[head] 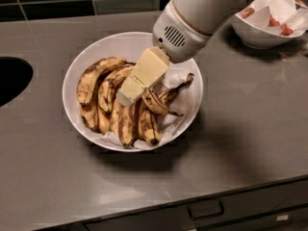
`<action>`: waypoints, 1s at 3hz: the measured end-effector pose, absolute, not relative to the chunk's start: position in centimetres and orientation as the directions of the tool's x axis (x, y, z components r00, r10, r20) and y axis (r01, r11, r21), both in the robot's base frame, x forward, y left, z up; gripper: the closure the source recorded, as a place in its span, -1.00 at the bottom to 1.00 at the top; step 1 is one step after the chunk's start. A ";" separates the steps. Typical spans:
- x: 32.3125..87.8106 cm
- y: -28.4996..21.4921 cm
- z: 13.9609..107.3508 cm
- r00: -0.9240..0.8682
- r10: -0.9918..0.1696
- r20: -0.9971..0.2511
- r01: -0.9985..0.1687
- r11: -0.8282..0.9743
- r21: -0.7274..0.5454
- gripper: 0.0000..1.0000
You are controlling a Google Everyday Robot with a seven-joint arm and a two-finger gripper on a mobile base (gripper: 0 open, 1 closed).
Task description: Pick banana from white bowl
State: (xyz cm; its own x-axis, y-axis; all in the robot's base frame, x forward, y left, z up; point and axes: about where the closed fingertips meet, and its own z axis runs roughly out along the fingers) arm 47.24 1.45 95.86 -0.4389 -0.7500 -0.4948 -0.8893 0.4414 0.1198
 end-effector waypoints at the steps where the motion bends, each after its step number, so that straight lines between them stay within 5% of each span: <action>1: 46.9 1.1 95.4 -0.504 -0.743 -0.441 -0.848 0.521 0.093 -1.00; 3: 46.8 0.2 93.5 -0.597 -0.686 -0.416 -0.780 0.618 0.100 -1.00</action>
Offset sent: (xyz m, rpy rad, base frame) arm -0.0053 -0.0144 -0.0263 -0.1335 0.0395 -0.2358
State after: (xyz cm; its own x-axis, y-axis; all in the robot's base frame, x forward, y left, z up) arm 46.82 0.16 93.54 -0.5970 -0.6858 -0.4162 -0.7797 0.6181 0.0999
